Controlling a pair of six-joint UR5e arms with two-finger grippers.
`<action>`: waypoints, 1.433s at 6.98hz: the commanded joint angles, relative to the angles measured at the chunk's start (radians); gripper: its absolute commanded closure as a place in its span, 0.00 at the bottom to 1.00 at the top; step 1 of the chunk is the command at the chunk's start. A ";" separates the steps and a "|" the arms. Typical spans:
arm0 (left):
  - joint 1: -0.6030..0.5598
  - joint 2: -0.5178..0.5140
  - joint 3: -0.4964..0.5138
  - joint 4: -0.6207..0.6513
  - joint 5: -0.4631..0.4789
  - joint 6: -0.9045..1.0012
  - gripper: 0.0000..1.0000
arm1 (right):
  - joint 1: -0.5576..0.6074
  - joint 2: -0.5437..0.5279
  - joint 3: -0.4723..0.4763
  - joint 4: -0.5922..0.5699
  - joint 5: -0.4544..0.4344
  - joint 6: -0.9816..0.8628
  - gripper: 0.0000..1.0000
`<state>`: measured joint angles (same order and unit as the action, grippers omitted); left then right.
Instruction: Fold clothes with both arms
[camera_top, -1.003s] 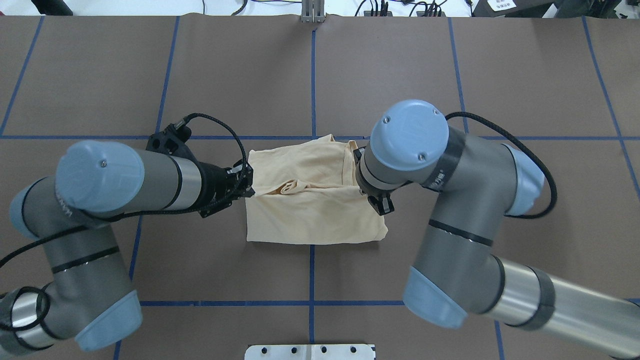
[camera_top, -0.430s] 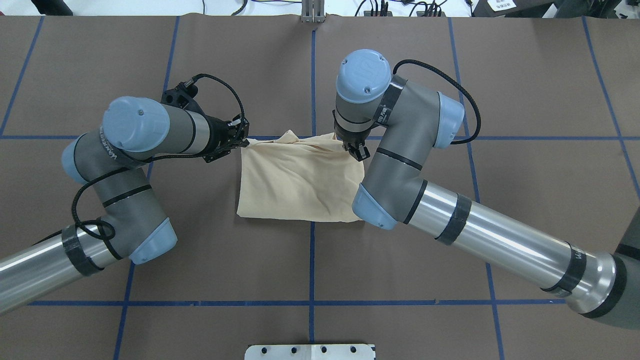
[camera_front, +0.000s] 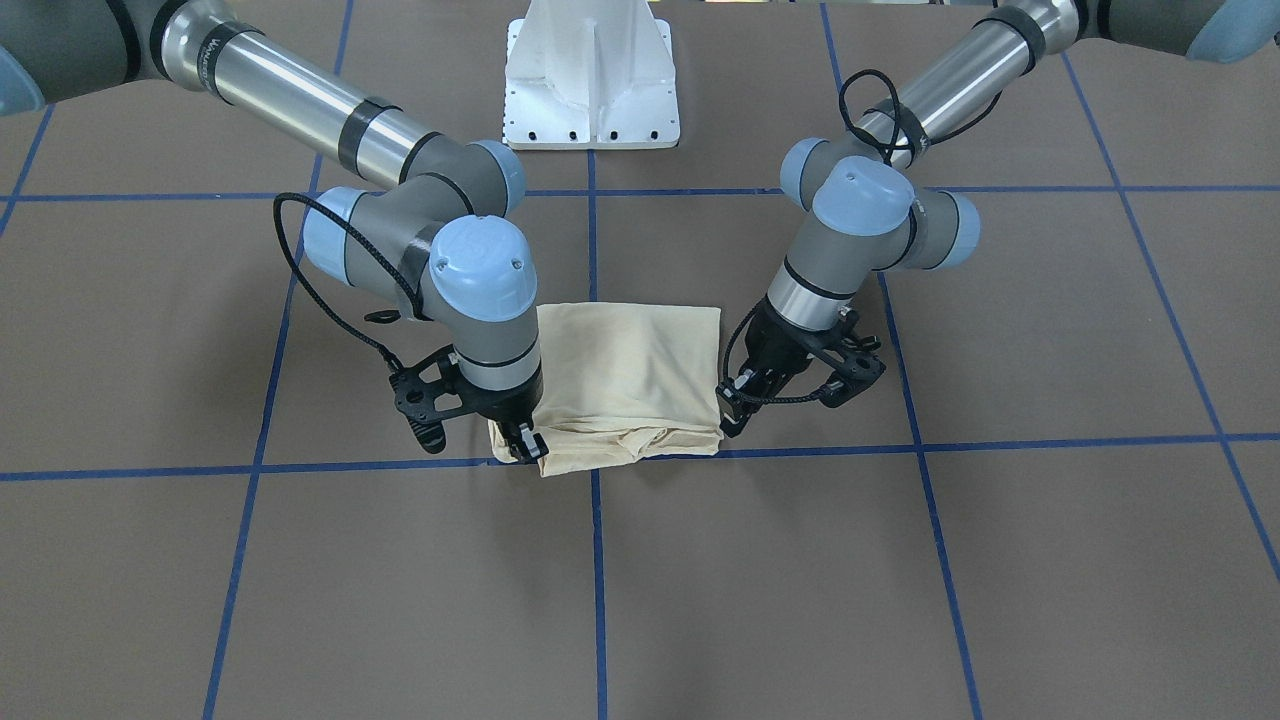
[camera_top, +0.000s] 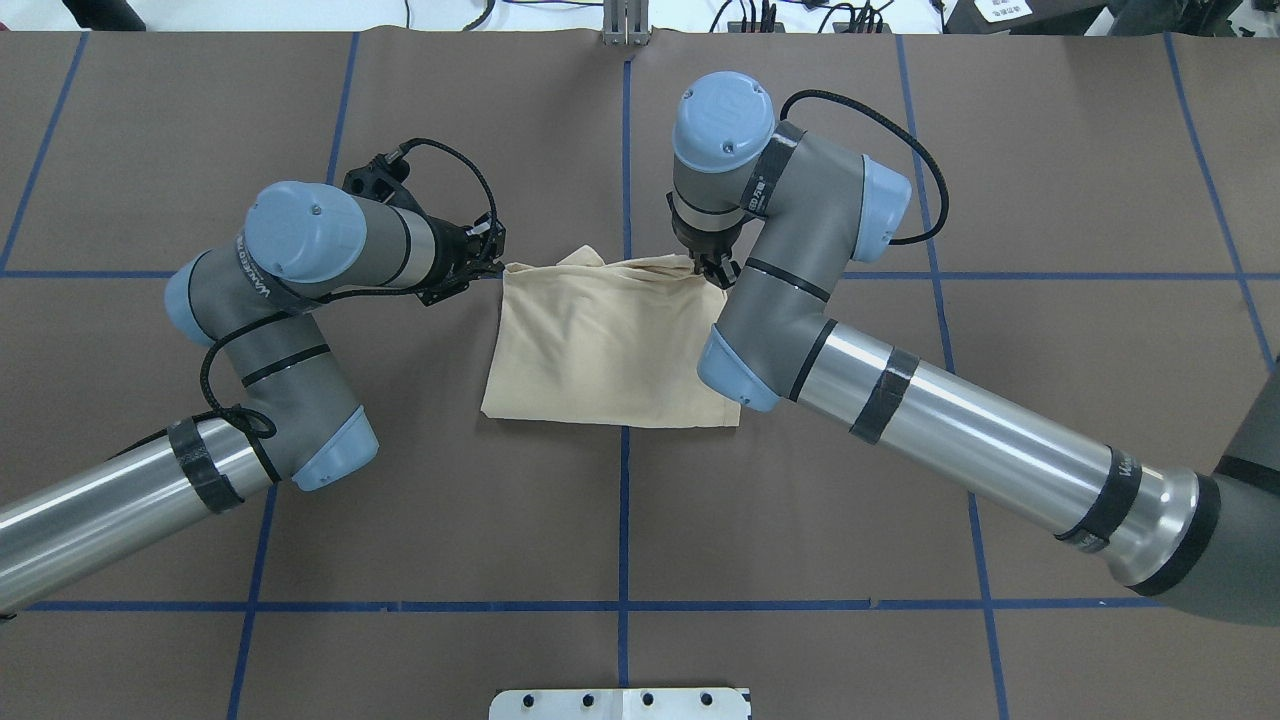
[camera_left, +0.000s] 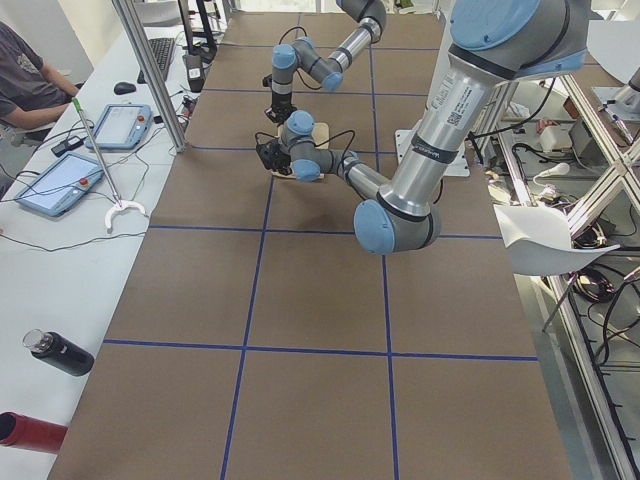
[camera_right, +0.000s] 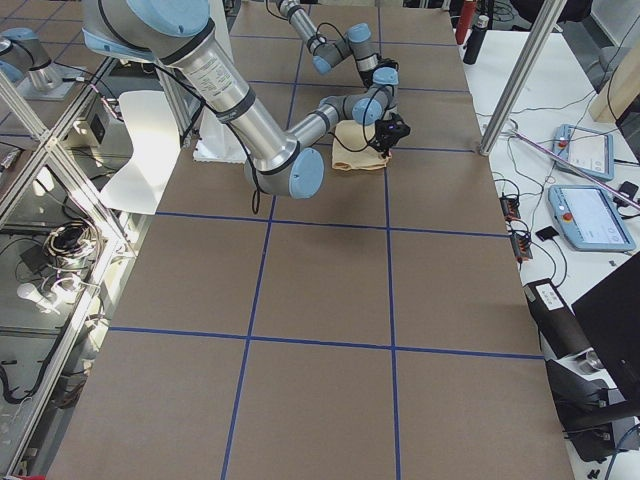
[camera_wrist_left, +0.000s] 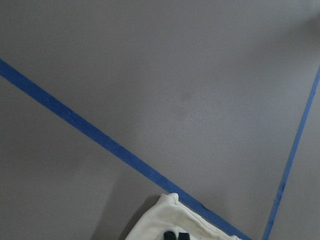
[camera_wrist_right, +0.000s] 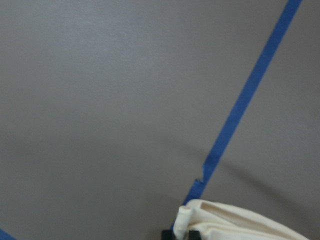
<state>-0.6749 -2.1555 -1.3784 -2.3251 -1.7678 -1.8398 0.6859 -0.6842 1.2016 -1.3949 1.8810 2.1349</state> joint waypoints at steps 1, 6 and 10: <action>-0.079 -0.010 0.035 -0.017 -0.001 0.098 0.61 | 0.099 0.025 -0.056 0.024 0.077 -0.119 0.00; -0.260 0.193 -0.129 -0.002 -0.260 0.697 0.61 | 0.277 -0.269 0.163 0.016 0.168 -0.702 0.00; -0.617 0.486 -0.179 0.001 -0.491 1.464 0.60 | 0.576 -0.575 0.269 0.024 0.389 -1.419 0.00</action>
<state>-1.1626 -1.7483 -1.5562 -2.3293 -2.1846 -0.6092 1.1641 -1.1800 1.4599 -1.3724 2.1963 0.9026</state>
